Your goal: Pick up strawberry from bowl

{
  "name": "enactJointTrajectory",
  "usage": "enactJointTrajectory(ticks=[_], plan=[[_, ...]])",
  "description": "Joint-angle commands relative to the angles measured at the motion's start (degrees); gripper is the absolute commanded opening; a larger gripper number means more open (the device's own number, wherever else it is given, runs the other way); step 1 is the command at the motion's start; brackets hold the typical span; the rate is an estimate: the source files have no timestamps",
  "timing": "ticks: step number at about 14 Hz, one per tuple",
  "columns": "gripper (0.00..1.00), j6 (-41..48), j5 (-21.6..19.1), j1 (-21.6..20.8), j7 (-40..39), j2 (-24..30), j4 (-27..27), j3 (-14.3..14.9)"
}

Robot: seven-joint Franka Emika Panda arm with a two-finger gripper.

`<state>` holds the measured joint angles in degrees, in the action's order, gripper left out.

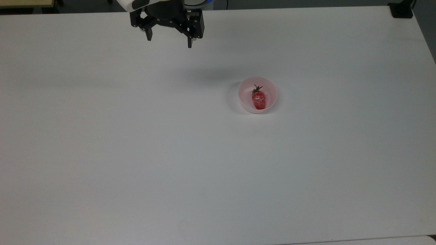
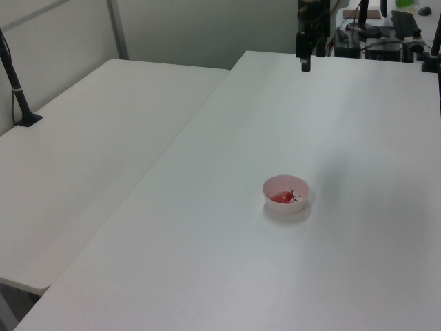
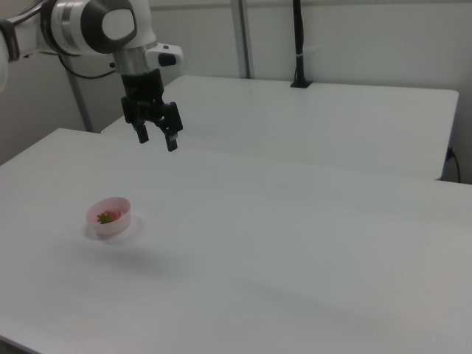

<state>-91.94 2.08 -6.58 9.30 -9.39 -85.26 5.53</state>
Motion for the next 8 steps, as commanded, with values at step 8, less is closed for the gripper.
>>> enactJointTrajectory(ticks=[8], plan=[[1.0,0.36,-0.4,-0.27,-1.91,0.69,-0.61,0.36]])
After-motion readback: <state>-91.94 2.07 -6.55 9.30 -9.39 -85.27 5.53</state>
